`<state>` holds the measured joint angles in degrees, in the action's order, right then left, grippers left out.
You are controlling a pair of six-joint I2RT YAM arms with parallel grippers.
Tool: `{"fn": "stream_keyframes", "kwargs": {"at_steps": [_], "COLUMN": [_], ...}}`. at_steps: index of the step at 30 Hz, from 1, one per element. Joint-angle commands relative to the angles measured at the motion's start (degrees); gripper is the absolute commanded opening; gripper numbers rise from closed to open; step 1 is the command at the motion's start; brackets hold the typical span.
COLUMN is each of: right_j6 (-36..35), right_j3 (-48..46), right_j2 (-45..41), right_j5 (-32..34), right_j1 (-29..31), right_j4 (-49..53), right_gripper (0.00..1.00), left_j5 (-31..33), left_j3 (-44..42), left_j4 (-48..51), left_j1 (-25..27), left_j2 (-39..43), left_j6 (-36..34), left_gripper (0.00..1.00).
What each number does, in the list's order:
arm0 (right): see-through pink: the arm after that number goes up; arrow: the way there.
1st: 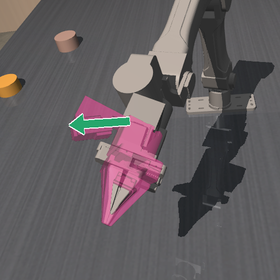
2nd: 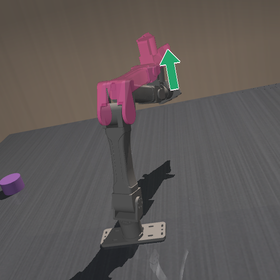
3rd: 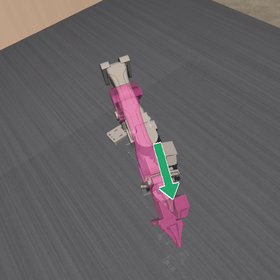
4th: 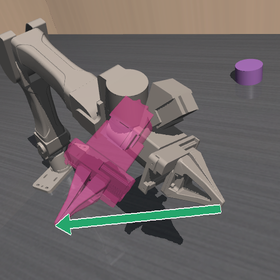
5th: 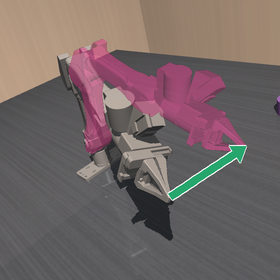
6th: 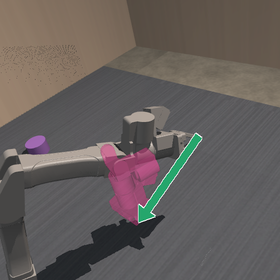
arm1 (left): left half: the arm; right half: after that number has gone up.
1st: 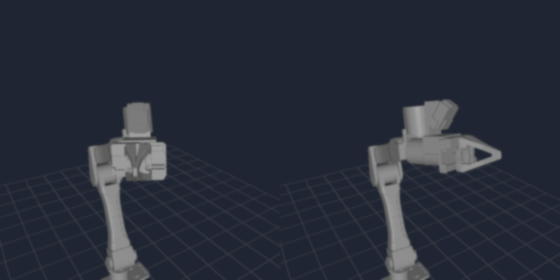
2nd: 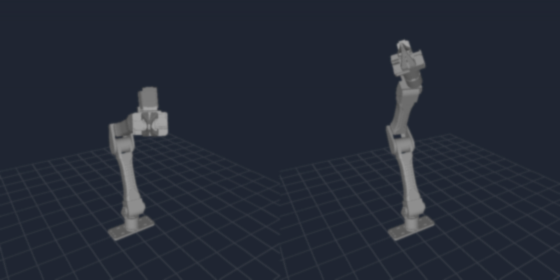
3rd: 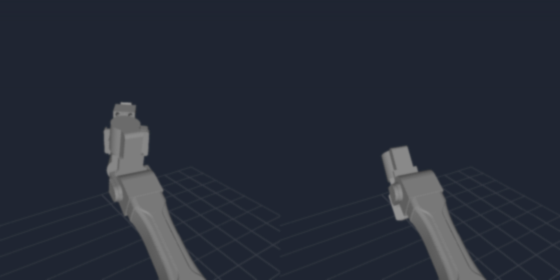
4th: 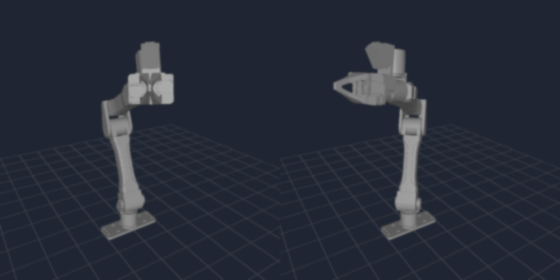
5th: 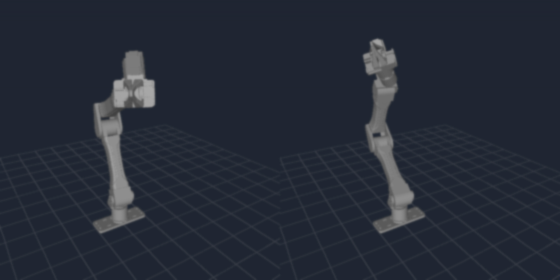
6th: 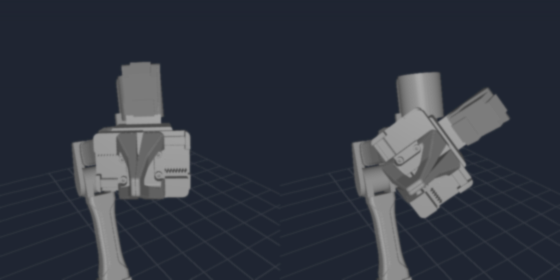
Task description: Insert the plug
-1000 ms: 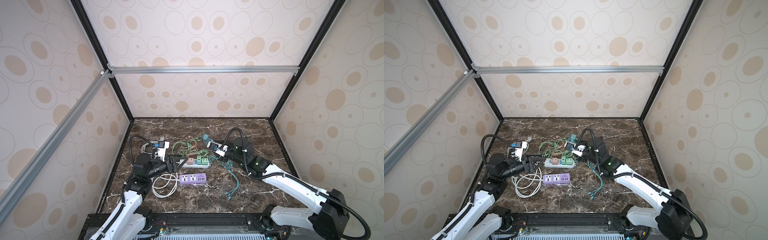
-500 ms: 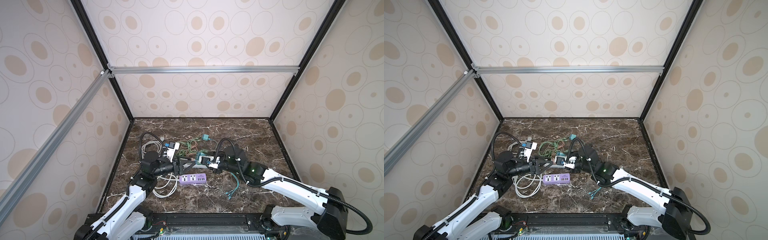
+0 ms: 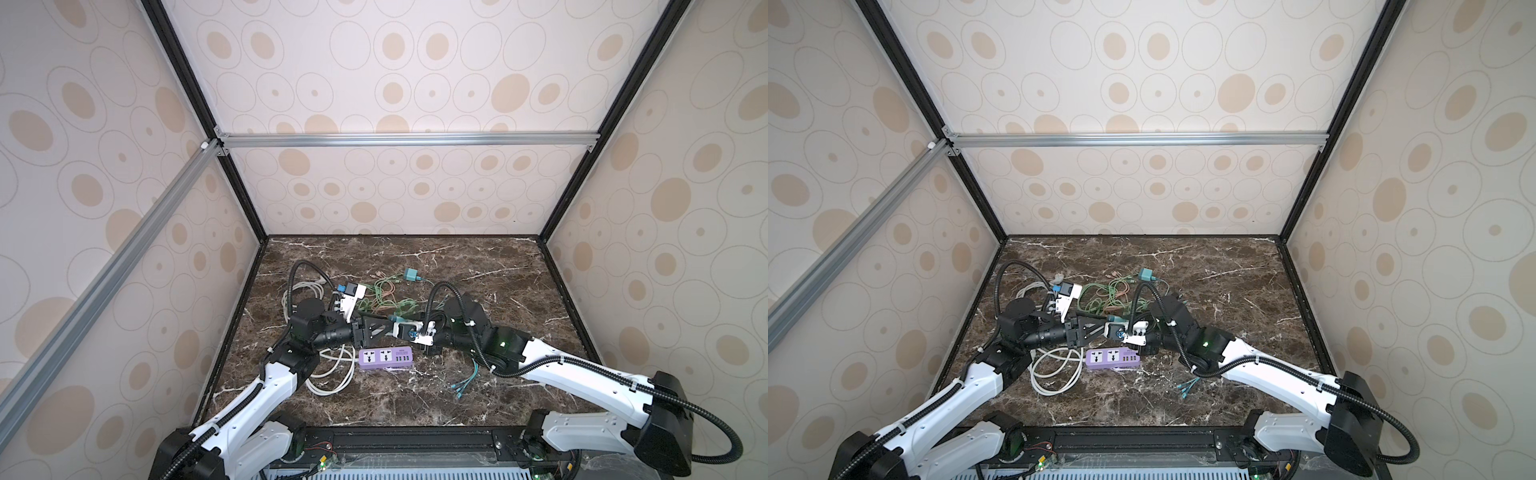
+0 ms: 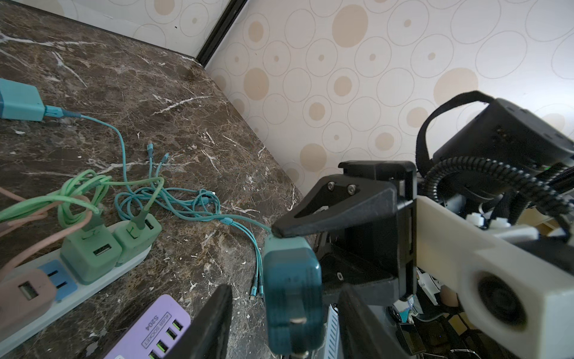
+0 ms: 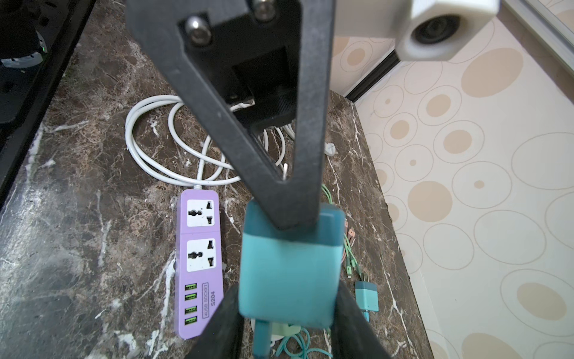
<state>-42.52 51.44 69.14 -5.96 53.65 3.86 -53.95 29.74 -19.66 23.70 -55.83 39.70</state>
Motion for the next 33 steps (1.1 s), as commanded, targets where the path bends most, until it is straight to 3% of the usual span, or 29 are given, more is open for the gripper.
{"fn": "stream_keyframes", "kwargs": {"at_steps": [1, 8, 17, 20, 24, 29, 33], "right_j6": [-0.7, -2.3, -2.4, -1.4, 0.6, 9.8, 25.5], "right_j3": [2.0, 3.1, 3.1, 2.7, 2.0, 0.6, -0.1], "right_j2": [0.4, 2.1, 2.8, 2.6, 1.8, -2.6, -8.7], "right_j5": [-0.7, 1.9, 5.1, 5.6, 6.5, 10.1, 11.7], "right_j1": [0.9, 1.0, 1.1, 1.1, 1.1, 1.1, 0.9], "right_j4": [-0.5, -0.8, -1.5, -1.6, -2.1, -3.7, -0.2], "right_gripper": [0.21, 0.21, 0.25, 0.30, 0.45, 0.57, 0.72], "left_j5": [-0.7, -0.9, 0.1, 0.4, 1.1, 3.3, 6.9], "left_j3": [2.9, 2.7, 2.8, 2.9, 3.0, 3.0, 2.5], "left_j4": [-2.4, -3.9, -3.6, -3.7, -3.8, -4.3, -7.2], "left_j1": [0.7, 1.7, 1.8, 1.8, 1.8, 1.8, 1.8], "left_j2": [-0.1, -0.9, -1.1, -1.2, -0.7, 0.7, 1.7], "left_j6": [0.1, 1.0, 0.8, 0.8, 0.7, 0.4, 1.3], "left_gripper": [0.53, 0.39, 0.28, 0.23, 0.19, 0.14, 0.07]}}
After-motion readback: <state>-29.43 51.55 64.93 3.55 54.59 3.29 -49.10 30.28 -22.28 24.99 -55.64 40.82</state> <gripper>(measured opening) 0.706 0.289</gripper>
